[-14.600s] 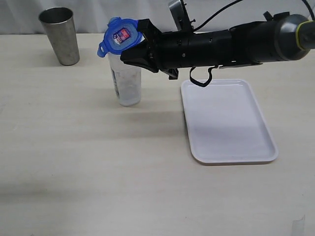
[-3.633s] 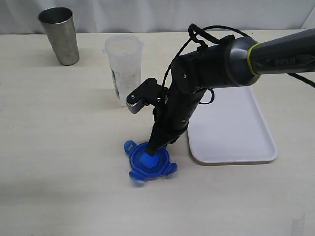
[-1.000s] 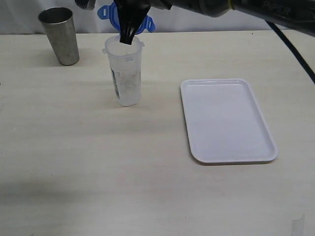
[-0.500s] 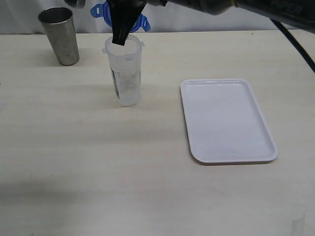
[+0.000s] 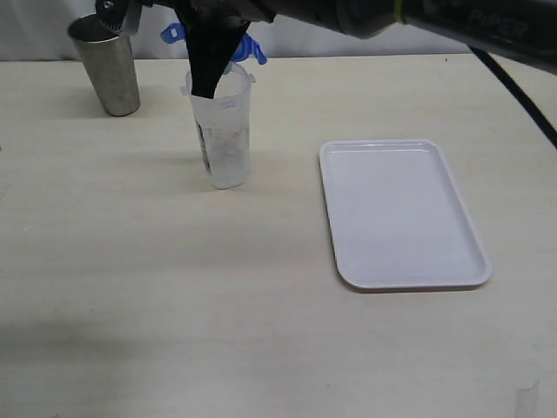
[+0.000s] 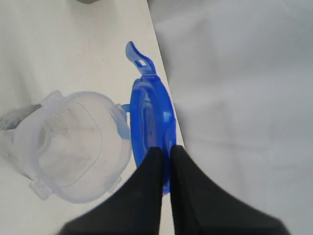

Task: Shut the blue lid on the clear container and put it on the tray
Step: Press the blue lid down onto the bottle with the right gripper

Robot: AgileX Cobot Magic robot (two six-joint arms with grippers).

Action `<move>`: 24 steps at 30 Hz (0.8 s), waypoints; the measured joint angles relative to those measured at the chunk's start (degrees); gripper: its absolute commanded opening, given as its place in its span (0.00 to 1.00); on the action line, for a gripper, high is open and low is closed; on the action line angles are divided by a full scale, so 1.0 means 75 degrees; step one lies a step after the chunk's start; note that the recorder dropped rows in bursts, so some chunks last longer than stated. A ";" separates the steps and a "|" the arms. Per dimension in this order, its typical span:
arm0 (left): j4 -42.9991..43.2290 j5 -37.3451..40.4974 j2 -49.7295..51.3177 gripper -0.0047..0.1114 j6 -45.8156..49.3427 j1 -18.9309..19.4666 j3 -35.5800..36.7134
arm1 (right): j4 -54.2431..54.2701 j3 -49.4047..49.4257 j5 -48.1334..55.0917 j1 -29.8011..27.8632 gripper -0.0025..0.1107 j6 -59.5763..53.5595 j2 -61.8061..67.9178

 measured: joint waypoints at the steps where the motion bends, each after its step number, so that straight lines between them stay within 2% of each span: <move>1: 0.0000 0.0000 0.0000 0.04 0.0000 0.0000 0.0000 | 0.0000 0.0000 0.0037 0.0064 0.06 0.0000 0.0000; 8: 0.0000 0.0000 0.0000 0.04 0.0000 0.0000 0.0000 | 0.0301 0.0000 0.0442 0.0240 0.06 0.0000 0.0000; 14: 0.0000 0.0013 0.0000 0.04 0.0000 0.0000 0.0000 | 0.1560 0.0000 0.0578 0.0240 0.06 -0.0761 0.0000; 24: 0.0000 0.0013 0.0000 0.04 0.0000 0.0000 0.0000 | 0.1997 0.0000 0.1054 0.0240 0.06 -0.1216 0.0016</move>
